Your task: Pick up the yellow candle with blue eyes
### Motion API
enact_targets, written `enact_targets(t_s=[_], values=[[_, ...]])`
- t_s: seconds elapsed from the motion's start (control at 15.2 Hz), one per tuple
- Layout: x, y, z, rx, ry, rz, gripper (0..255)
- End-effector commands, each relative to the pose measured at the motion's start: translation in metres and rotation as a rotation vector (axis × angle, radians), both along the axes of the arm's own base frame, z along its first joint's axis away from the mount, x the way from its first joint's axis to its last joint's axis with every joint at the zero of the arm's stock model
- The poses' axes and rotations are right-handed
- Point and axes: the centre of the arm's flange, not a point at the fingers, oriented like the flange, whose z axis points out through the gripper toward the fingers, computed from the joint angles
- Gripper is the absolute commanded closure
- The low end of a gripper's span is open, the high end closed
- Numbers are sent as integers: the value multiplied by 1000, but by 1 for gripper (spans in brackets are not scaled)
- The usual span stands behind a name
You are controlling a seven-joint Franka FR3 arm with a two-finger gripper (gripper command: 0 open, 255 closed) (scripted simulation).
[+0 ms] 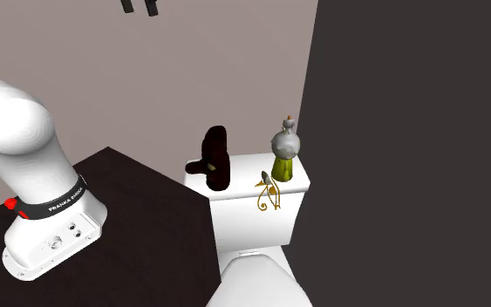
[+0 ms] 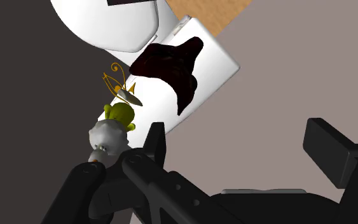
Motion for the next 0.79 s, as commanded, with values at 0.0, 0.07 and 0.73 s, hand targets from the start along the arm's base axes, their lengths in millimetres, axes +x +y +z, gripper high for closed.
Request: enact_targets(t_s=[0.0, 0.07, 0.73], values=[[0, 0, 0, 0, 0, 0, 0], [7, -7, -8, 2, -3, -7, 0], [77, -84, -88, 23, -32, -80, 0]])
